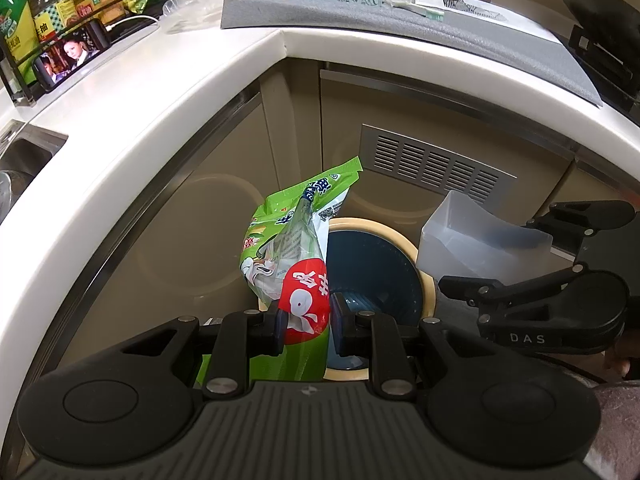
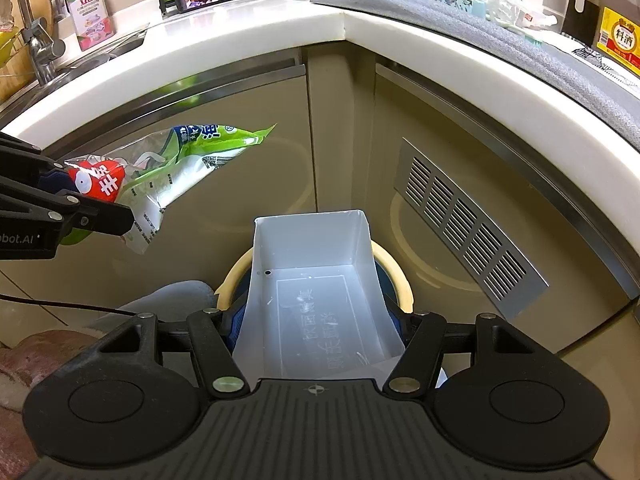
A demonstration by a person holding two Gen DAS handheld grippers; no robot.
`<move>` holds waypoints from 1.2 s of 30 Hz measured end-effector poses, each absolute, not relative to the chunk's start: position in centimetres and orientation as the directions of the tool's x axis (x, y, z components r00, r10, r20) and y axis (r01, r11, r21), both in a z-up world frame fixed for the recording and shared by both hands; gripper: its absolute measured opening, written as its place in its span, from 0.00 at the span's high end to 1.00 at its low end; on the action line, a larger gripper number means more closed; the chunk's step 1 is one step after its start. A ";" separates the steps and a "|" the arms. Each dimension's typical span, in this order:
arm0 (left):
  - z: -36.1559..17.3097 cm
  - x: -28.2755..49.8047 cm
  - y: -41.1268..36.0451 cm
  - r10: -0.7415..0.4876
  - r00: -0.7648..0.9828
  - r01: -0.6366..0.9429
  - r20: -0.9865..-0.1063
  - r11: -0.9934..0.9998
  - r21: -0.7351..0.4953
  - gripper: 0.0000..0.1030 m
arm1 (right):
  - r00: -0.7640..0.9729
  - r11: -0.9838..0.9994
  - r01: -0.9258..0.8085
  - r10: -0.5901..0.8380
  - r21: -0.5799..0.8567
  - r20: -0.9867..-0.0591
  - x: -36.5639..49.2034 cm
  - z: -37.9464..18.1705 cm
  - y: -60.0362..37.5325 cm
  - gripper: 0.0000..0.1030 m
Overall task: Collect trash
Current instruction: 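Open the left tool over the bin while the right tool drops the plastic box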
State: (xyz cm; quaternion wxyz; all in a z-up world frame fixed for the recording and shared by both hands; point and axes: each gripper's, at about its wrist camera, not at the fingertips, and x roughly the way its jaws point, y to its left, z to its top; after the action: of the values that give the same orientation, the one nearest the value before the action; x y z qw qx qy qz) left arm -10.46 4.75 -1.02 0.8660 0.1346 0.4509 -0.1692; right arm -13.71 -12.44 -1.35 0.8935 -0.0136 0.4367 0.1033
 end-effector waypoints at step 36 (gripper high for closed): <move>-10.7 -0.9 2.1 -0.137 0.280 0.435 -0.950 0.900 -0.002 0.77 | 0.435 0.984 -0.166 0.128 0.060 -0.891 -4.2 -11.7 -13.1 0.37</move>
State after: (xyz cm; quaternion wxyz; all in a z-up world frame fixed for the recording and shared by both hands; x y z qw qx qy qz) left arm -0.85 2.13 -10.69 0.7895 0.1302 0.5718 -0.1813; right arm -4.24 -13.06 -11.69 0.8469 -0.0184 0.5243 0.0869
